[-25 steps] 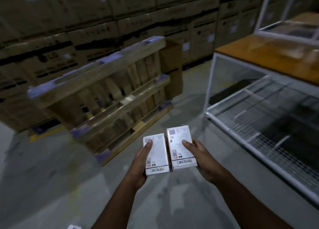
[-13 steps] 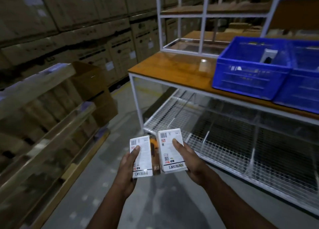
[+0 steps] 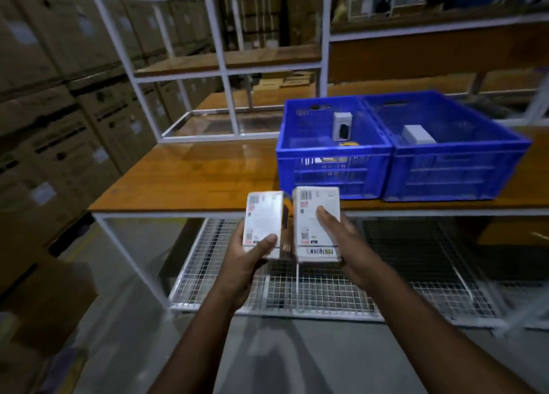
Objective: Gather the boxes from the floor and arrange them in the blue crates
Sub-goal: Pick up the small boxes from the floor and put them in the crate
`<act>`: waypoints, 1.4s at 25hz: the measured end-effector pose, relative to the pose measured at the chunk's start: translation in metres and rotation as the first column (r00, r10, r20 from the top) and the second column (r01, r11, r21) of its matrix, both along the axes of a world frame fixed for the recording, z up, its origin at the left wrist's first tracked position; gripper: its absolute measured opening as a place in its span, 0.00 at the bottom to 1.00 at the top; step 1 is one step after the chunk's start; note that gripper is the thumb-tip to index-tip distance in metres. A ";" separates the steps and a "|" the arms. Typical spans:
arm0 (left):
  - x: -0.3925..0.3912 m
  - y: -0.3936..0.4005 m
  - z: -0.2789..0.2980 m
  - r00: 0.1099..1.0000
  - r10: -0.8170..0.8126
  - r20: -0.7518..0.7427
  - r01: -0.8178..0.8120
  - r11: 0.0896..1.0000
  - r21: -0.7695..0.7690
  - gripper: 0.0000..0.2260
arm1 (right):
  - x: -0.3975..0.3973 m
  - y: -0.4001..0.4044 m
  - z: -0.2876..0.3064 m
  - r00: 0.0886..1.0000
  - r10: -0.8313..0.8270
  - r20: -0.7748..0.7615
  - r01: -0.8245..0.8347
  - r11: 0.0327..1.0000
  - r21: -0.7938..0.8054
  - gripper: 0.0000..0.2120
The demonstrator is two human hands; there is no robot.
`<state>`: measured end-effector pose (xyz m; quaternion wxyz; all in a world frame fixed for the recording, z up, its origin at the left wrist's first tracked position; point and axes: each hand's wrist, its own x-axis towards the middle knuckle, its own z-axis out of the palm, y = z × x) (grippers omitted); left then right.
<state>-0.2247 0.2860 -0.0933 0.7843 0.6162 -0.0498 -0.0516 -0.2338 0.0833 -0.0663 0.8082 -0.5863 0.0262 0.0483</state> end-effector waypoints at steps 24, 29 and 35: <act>0.341 -0.158 0.061 0.889 0.187 0.419 -0.448 0.155 0.881 0.25 | 0.376 -0.141 0.029 0.991 -0.131 0.011 0.081 0.542 -0.837 0.36; 0.348 -0.166 0.055 0.846 0.168 0.506 -0.500 -0.081 0.862 0.26 | 0.366 -0.138 0.026 0.999 -0.026 0.039 0.042 0.126 -0.991 0.28; 0.348 -0.144 0.060 0.812 0.189 0.552 -0.507 -0.238 0.828 0.26 | 0.359 -0.139 0.022 0.997 -0.008 0.080 0.080 0.068 -0.994 0.24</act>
